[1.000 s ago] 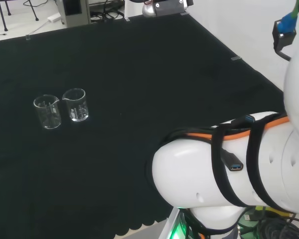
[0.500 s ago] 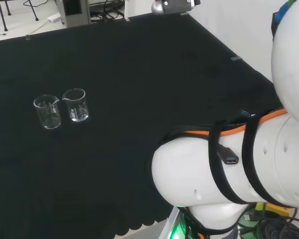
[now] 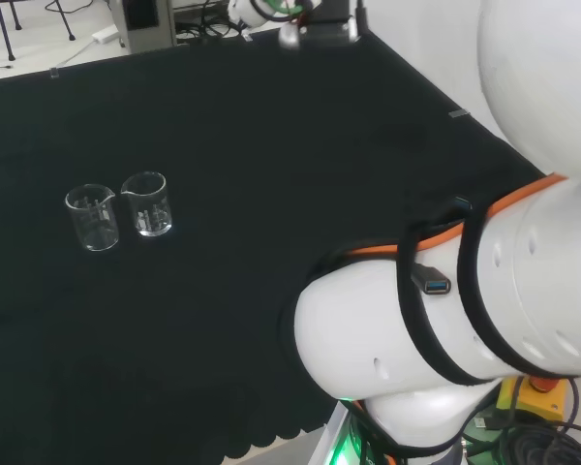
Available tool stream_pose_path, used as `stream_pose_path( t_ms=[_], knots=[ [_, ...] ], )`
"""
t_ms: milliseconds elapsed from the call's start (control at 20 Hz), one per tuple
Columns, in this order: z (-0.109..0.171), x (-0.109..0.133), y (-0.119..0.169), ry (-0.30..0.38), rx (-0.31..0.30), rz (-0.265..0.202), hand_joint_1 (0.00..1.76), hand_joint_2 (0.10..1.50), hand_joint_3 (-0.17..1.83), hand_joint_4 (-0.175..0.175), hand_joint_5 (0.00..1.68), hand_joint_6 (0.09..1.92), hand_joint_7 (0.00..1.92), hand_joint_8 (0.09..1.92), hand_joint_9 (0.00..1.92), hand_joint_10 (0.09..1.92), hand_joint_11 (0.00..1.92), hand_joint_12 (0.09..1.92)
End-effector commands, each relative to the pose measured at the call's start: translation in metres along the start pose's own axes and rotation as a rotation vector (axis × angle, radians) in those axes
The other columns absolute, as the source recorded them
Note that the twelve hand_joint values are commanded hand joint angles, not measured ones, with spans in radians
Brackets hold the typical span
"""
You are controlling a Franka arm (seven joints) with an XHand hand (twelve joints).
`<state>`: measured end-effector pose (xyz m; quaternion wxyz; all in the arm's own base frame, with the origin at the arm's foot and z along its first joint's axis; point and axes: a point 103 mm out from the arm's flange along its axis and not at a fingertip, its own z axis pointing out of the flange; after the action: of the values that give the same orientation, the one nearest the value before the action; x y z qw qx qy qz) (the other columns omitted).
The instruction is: Pick up the beaker on the right.
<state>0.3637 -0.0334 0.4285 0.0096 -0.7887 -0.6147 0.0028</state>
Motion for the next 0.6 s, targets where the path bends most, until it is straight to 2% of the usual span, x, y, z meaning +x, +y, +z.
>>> stream_pose_path(
  t_ms=[50, 300, 600],
  knots=[
    [0.046, 0.040, 0.032, 0.084, 0.043, -0.041, 0.73, 0.73, 0.67, -0.039, 0.33, 0.09, 0.27, 0.62, 0.35, 0.70, 0.00, 1.17],
    [0.072, 0.050, 0.062, 0.121, 0.085, -0.083, 0.73, 0.72, 0.68, -0.038, 0.33, 0.09, 0.25, 0.62, 0.34, 0.70, 0.00, 1.17],
    [0.106, 0.060, 0.085, 0.149, 0.126, -0.158, 0.73, 0.71, 0.68, -0.036, 0.32, 0.09, 0.24, 0.61, 0.34, 0.70, 0.00, 1.16]
  ],
)
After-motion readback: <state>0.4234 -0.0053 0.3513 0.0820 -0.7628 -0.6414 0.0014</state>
